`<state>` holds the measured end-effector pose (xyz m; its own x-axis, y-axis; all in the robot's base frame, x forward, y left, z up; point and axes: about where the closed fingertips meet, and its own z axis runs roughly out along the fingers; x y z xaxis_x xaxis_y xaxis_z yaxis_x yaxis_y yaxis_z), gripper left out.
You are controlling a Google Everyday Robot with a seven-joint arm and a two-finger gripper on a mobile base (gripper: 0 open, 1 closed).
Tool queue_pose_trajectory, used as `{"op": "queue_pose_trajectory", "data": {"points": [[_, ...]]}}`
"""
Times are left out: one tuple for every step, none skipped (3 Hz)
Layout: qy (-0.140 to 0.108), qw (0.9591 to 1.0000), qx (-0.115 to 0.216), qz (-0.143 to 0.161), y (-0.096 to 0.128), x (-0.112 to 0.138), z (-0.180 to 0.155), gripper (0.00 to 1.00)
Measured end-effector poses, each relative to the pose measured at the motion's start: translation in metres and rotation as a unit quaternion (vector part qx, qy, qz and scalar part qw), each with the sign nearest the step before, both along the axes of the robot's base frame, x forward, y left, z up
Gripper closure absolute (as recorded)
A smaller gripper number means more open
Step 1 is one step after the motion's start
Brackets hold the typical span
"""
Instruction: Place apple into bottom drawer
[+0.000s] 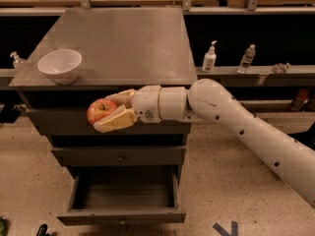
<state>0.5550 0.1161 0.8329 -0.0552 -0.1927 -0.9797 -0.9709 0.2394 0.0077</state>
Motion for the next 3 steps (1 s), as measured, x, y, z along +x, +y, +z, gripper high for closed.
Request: {"op": "queue_pose_trajectory", "data": {"points": [[0.032,0.9995,0.0,-0.003,-0.001,0.0,-0.027,1.0],[0.053,0.9983,-0.011,-0.02,-0.017,-0.001,-0.083,1.0],[0.068,0.9974,-0.016,-0.019,-0.027,-0.012,-0.151,1.0]]}}
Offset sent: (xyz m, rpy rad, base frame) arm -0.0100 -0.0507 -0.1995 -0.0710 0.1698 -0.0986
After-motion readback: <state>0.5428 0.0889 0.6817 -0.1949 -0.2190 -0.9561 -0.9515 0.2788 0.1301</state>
